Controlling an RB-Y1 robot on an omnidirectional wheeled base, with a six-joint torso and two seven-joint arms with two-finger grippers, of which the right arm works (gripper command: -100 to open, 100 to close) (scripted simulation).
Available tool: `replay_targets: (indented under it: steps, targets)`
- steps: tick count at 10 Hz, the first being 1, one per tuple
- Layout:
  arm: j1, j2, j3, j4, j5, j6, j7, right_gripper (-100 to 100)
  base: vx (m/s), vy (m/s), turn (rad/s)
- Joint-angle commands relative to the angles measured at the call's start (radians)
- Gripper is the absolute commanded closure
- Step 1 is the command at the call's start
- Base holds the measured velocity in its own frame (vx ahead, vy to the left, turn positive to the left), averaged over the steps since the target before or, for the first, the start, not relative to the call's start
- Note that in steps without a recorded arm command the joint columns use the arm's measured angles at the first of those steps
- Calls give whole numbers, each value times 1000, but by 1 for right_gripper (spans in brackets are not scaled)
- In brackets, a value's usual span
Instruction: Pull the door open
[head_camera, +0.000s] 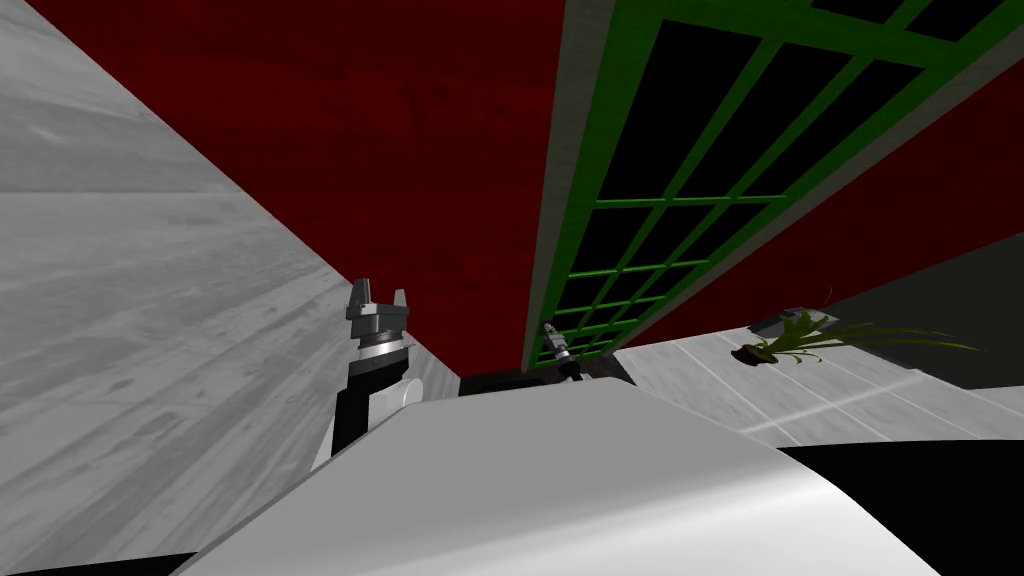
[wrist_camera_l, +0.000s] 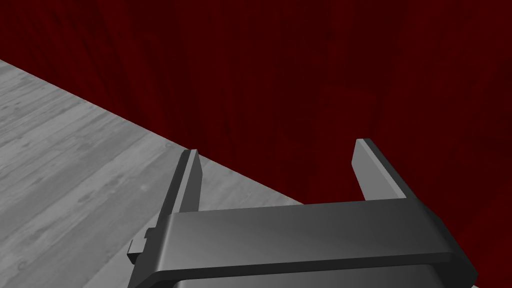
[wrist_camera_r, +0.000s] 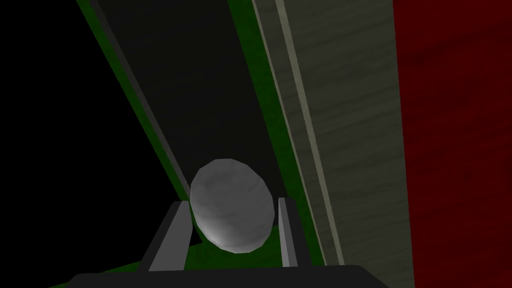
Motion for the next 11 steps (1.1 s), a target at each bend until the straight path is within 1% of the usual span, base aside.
replay_targets:
  steps: [1,2,3,5,6,7,8,9,10,11]
  targets:
    - [0,0,5,8,-9,-1,-45,100,-34,-5,43]
    - [-1,-3,7,9,-17,-1,-73,100,-48,-15,102]
    - [-1,-3,7,9,-17,-1,-79,100,-33,-16,27]
    - [-3,-9,11,13,-34,-1,-140,100,-42,-5,59]
    - [-3,-9,11,13,-34,-1,-149,100,-39,-13,27]
    - [-5,-12,13,15,-44,-2,-185,100,-37,-12,57]
    - [-5,-12,13,15,-44,-2,-188,100,-33,-6,31]
    - [-6,-15,16,17,-54,-2,-226,100,-38,-8,50]
    - [-7,-18,18,18,-64,-2,-252,100,-51,-14,84]
    - [-7,-18,18,18,-64,-2,-265,100,-47,-11,25]
